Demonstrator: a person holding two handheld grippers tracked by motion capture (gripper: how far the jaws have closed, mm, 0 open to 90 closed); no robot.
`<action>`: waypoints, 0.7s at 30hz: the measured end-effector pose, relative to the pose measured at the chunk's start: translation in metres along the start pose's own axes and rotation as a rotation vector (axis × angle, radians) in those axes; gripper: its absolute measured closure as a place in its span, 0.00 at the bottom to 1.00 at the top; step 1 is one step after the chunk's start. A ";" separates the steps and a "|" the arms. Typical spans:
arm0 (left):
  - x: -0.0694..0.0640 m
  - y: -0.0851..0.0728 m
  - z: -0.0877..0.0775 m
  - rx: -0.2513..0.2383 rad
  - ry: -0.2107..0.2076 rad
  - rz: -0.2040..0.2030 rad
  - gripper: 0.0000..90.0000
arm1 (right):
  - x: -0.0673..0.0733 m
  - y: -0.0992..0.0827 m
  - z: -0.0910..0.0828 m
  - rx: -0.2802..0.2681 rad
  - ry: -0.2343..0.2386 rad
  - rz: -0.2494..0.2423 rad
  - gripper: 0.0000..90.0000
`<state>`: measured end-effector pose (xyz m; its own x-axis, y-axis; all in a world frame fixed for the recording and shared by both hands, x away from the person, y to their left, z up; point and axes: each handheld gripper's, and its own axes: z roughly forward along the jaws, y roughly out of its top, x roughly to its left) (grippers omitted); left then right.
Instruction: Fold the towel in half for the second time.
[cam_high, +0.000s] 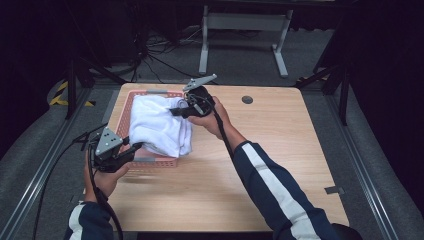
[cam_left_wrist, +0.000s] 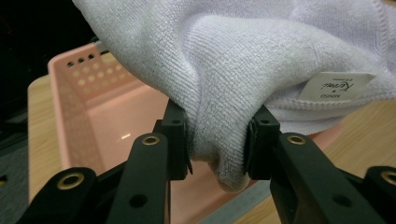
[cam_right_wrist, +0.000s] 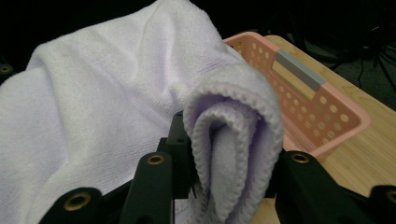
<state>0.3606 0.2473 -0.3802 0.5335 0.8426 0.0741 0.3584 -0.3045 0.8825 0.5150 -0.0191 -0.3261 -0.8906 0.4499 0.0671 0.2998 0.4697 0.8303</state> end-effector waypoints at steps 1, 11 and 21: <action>0.003 -0.002 0.001 0.010 0.009 0.008 0.75 | 0.001 0.001 0.007 0.004 -0.002 0.001 0.75; 0.023 -0.016 0.014 0.067 0.073 -0.023 0.75 | -0.004 -0.002 0.048 0.028 -0.012 0.048 0.72; 0.021 -0.016 0.021 0.081 0.057 -0.066 0.31 | -0.006 -0.014 0.047 0.093 -0.082 0.032 0.37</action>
<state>0.3823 0.2611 -0.4024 0.4633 0.8851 0.0455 0.4529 -0.2806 0.8462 0.5318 0.0071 -0.3642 -0.8503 0.5244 0.0440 0.3613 0.5210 0.7733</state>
